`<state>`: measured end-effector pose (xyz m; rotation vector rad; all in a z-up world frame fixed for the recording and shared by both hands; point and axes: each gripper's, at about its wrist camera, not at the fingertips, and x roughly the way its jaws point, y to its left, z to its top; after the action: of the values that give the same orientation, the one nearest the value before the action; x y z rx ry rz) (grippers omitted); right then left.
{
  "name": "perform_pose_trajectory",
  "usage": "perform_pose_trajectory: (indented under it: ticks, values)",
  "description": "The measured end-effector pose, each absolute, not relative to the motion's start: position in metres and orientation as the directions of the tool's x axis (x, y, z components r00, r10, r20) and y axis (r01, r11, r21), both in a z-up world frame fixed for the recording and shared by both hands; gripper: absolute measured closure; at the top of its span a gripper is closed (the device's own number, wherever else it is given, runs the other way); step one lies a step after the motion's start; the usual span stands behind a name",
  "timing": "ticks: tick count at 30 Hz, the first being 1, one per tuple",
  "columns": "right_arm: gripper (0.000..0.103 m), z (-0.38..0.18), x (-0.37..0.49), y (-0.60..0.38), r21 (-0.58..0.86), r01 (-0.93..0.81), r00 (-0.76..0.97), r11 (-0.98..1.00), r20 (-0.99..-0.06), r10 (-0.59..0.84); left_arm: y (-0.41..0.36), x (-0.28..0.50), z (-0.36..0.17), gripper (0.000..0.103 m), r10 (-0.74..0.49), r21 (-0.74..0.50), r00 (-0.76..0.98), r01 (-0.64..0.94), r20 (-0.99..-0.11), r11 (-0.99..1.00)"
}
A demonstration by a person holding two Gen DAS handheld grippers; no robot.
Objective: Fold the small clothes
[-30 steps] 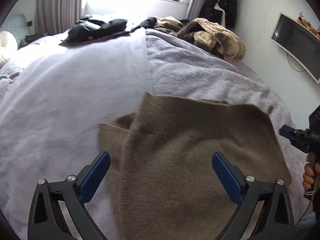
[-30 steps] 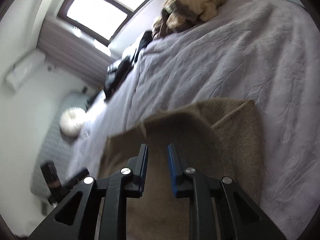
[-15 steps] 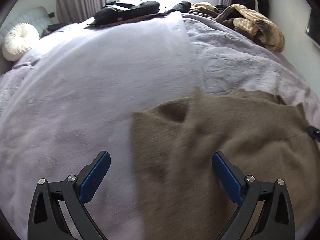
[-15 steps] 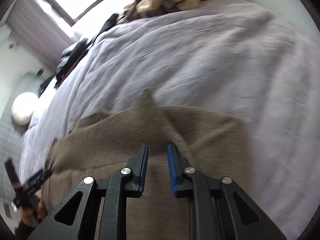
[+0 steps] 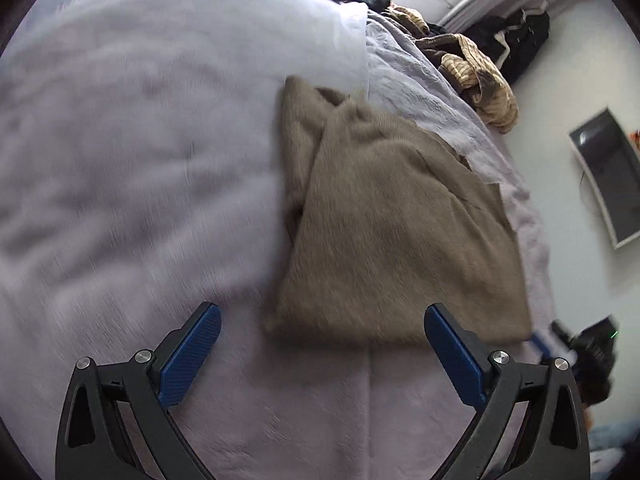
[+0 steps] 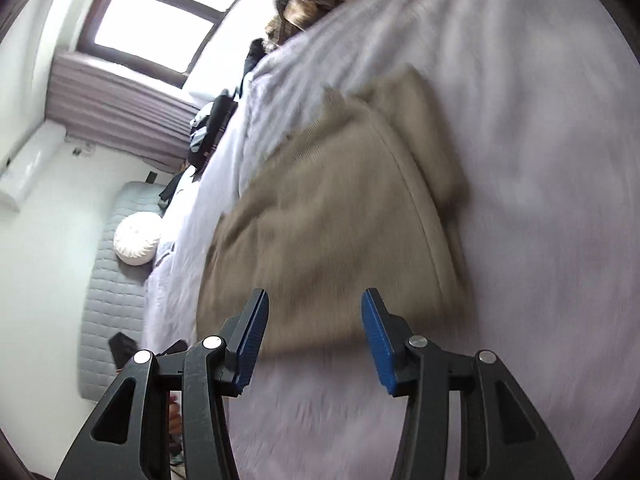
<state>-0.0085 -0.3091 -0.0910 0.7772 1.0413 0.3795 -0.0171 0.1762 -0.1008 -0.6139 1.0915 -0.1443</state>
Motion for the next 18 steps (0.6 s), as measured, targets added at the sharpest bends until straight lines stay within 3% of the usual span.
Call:
perform_pose_trajectory:
  ticks: [3,8,9,10,11,12,13,18]
  values:
    - [0.051,-0.111,-0.021,-0.317,0.751,0.150,0.483,0.643,-0.623,0.616,0.178,-0.022,-0.115,0.001,-0.442,-0.608,0.480,-0.271,-0.757,0.746]
    - [0.051,-0.132,-0.008,-0.334,0.831,0.260,0.578,0.492,-0.542,0.610,0.177,-0.013,-0.126,0.003,-0.423,-0.665,0.551,-0.371,-0.720,0.649]
    - [0.051,-0.138,-0.004,-0.336,0.839,0.283,0.591,0.465,-0.534,0.604,0.177,-0.011,-0.127,0.008,-0.413,-0.667,0.560,-0.387,-0.718,0.637]
    - [0.053,-0.141,0.001,-0.336,0.841,0.291,0.594,0.455,-0.532,0.604,0.177,-0.009,-0.128,0.031,-0.408,-0.667,0.563,-0.394,-0.719,0.632]
    - [0.068,-0.142,0.006,-0.334,0.836,0.293,0.591,0.463,-0.539,0.600,0.176,-0.006,-0.130,0.063,-0.402,-0.652,0.547,-0.403,-0.734,0.643]
    - [0.083,-0.141,0.009,-0.333,0.820,0.295,0.576,0.491,-0.563,0.593,0.175,-0.001,-0.133,0.075,-0.402,-0.635,0.524,-0.407,-0.751,0.657]
    - [0.094,-0.138,0.014,-0.328,0.782,0.292,0.546,0.550,-0.609,0.576,0.176,-0.001,-0.134,0.081,-0.425,-0.647,0.517,-0.394,-0.743,0.653]
    - [0.095,-0.091,0.018,-0.314,0.639,0.147,0.542,0.755,-0.691,0.479,0.166,-0.022,-0.094,0.085,-0.327,-0.567,0.597,-0.269,-0.733,0.778]
